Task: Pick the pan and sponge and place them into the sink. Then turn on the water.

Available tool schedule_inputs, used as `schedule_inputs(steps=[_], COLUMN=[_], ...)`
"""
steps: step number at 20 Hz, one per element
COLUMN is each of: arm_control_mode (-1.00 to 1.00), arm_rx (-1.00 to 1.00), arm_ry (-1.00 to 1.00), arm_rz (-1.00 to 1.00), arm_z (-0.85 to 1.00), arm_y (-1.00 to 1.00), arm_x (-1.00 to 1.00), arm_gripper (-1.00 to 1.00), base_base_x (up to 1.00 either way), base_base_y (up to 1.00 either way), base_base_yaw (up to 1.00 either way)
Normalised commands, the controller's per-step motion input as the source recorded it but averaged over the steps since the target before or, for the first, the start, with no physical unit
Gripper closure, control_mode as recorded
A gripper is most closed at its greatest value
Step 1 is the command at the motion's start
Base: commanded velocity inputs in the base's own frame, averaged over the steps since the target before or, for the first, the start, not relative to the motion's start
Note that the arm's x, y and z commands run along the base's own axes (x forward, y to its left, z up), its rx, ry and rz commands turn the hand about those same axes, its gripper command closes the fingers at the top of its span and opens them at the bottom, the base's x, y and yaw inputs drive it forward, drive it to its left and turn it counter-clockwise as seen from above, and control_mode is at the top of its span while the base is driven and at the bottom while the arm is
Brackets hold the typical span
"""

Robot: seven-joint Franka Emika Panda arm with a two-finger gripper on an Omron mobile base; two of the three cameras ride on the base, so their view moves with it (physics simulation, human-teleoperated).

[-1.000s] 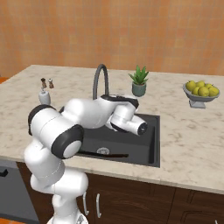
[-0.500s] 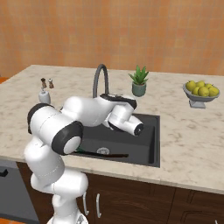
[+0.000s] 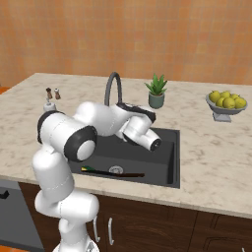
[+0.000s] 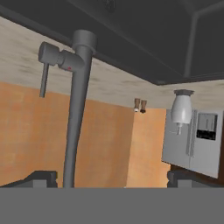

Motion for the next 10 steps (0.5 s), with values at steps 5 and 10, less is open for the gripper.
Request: schedule_inputs(steps=[5,10], arm_control_mode=[-1.0,-1.0], arm_rx=[0.08,0.0], arm_ry=[0.0,0.0], arm_rz=[0.02,0.02], arm_z=[-0.05,-0.18], arm_y=[0.0,0.0], arm_x=[0.27,0.2], arm_gripper=[-1.0,-1.0], base_base_x=[0.0,0.0], base_base_y=[0.0,0.0], base_base_yaw=[0.0,0.0])
